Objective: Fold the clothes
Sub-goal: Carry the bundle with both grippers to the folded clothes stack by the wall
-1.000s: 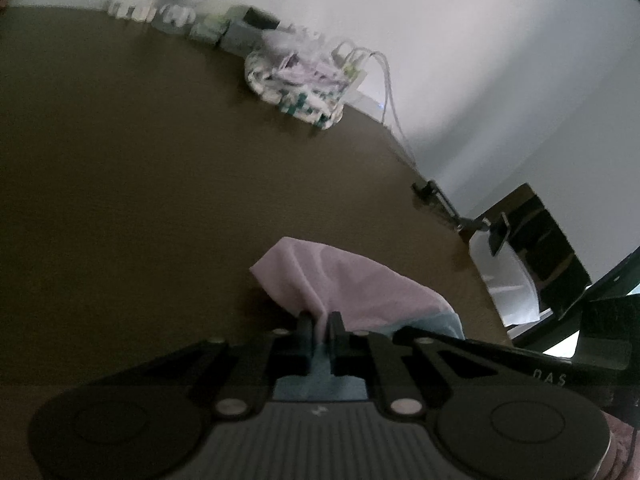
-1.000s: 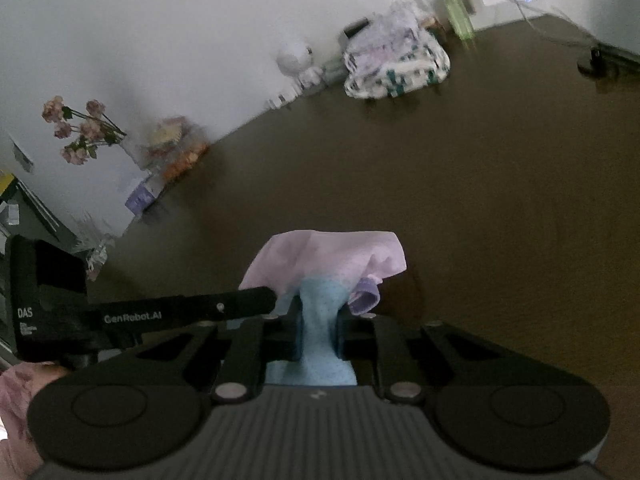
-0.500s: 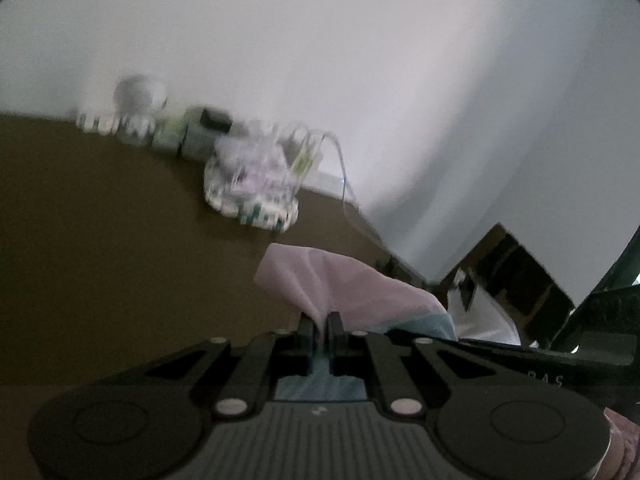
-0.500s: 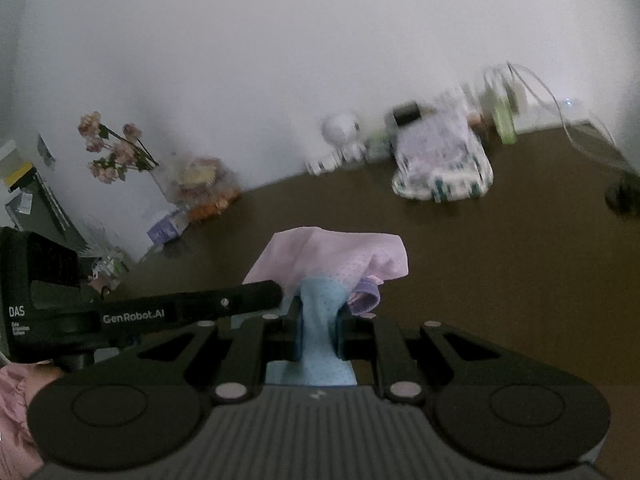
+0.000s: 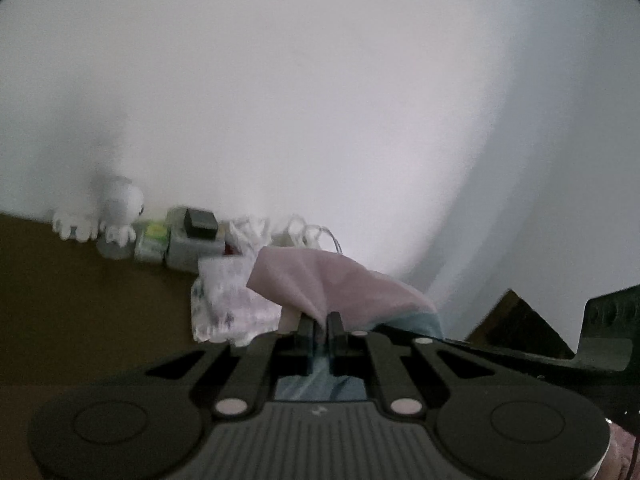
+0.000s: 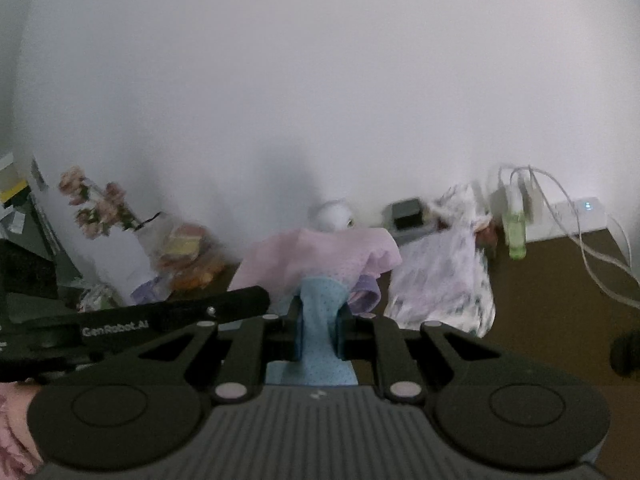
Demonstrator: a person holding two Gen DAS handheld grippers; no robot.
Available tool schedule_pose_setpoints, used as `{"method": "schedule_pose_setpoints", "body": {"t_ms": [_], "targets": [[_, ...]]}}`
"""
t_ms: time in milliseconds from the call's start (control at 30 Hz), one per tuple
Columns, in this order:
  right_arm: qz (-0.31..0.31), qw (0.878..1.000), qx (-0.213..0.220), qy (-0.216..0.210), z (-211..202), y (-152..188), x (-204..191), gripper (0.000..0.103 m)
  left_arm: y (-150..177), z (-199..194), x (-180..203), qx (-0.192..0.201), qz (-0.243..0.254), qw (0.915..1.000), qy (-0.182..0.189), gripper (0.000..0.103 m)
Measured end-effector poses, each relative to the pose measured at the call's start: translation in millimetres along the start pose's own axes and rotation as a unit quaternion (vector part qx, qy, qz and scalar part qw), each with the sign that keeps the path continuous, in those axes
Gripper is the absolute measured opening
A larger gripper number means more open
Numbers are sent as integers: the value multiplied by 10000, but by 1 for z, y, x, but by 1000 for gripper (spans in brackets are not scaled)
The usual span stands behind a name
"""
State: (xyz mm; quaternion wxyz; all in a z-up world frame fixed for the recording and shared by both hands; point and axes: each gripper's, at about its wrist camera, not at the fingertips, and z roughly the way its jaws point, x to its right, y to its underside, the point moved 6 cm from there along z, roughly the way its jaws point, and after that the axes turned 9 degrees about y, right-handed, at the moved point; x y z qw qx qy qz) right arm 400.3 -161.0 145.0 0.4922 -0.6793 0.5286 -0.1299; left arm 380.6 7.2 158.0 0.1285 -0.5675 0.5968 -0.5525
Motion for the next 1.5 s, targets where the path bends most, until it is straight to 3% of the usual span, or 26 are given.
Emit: {"method": "schedule_pose_setpoints", "body": {"t_ms": [300,567,833,900,967,1000,1067,1133,1200,1233,1300,1367,1400,1500], "targets": [[75,9992,-327,210,122,-60,66,14,-42,119,-57,-289,-52,9993,-236,5],[216,9959,-867,133,219,-56,120,14,-37,201,-125,-667,-427,9962,-373,5],[506,9923,-1127,-57,254,-41,154,17,-24,212,-156,-673,-829,9937,-345,5],[518,9924,-1113,-80,256,-38,155,21,-21,215,-163,-672,-929,9928,-338,6],[510,9946,-906,-34,248,-44,155,33,-17,217,-171,-671,-1029,9919,-330,7],[506,9955,-802,-10,244,-48,155,38,-19,214,-172,-606,-1082,9919,-286,14],[497,9970,-595,36,236,-54,156,56,-26,205,-171,-413,-1081,9931,-204,26],[488,9980,-387,83,228,-61,156,58,-35,196,-165,-184,-870,9959,-159,36],[479,9986,-179,130,220,-67,156,58,-42,188,-155,21,-581,9982,-124,37],[474,9987,-74,153,215,-71,156,57,-45,183,-149,124,-436,9989,-106,37],[395,9989,-34,244,219,-70,152,43,-40,190,-142,16,-182,9996,-210,36],[264,9989,-118,368,230,-65,146,18,-34,199,-134,-120,70,9994,-327,16],[198,9988,-160,430,236,-62,143,17,-31,203,-131,-188,196,9989,-385,7],[1,9977,-286,616,253,-55,134,13,-20,217,-126,-433,404,9970,-508,7]]}}
